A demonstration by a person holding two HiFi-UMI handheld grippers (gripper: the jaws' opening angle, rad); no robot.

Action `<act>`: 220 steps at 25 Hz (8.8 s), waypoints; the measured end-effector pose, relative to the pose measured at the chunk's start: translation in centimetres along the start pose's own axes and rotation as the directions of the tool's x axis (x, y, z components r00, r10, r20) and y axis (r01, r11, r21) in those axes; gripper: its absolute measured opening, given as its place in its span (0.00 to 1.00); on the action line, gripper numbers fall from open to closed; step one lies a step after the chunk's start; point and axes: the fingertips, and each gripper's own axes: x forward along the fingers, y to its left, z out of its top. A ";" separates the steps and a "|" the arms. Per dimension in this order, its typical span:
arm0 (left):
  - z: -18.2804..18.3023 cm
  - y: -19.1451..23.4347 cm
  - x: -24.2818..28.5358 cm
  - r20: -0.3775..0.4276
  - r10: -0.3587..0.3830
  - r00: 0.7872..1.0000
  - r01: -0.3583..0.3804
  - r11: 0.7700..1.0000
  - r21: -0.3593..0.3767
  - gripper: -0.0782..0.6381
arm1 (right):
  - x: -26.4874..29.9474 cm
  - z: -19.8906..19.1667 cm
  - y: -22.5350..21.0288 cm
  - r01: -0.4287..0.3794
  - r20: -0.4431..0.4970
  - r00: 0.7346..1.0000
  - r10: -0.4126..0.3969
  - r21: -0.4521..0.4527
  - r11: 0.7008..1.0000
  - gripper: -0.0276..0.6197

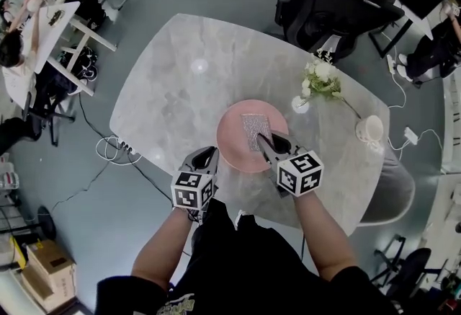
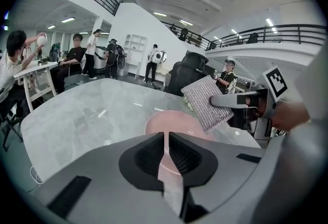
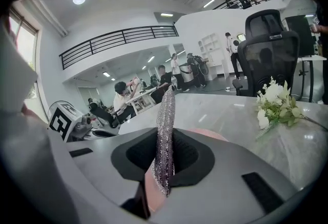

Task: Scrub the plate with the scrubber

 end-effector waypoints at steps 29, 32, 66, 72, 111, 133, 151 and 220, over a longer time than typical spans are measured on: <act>-1.3 5.3 12.7 -0.249 -0.119 0.961 0.133 0.990 0.039 0.34 | 10.4 -5.8 -3.8 0.062 -0.234 0.971 -0.043 0.072 0.996 0.15; -1.6 5.3 13.5 -0.268 -0.116 0.956 0.135 0.990 0.051 0.28 | 11.2 -6.5 -4.0 0.043 -0.266 0.964 -0.020 0.081 0.996 0.16; -1.4 5.6 14.2 -0.253 -0.115 0.960 0.113 0.993 -0.024 0.16 | 11.9 -6.9 -11.9 0.312 -0.442 0.854 -0.275 0.011 0.950 0.16; -1.4 5.7 14.1 -0.254 -0.112 0.961 0.110 0.994 -0.023 0.16 | 10.5 -6.6 -13.3 0.354 -0.448 0.831 -0.330 -0.033 0.935 0.16; -1.6 5.5 13.5 -0.227 -0.057 0.972 0.046 0.998 -0.051 0.16 | 0.3 -10.3 -11.8 0.364 -0.497 0.772 -0.397 -0.167 0.916 0.15; -1.8 5.6 13.2 -0.210 -0.044 0.977 0.022 0.994 -0.102 0.15 | 2.4 -12.3 -4.5 0.232 -0.524 0.803 -0.284 -0.165 0.959 0.15; -1.8 5.6 13.1 -0.207 -0.065 0.976 0.034 0.988 -0.149 0.15 | 9.0 -11.4 0.6 0.108 -0.522 0.831 -0.191 -0.186 0.977 0.15; -1.7 6.1 13.6 -0.197 -0.073 0.978 0.043 0.988 -0.151 0.15 | 6.0 -10.1 -12.2 0.339 -0.547 0.739 -0.393 -0.202 0.919 0.16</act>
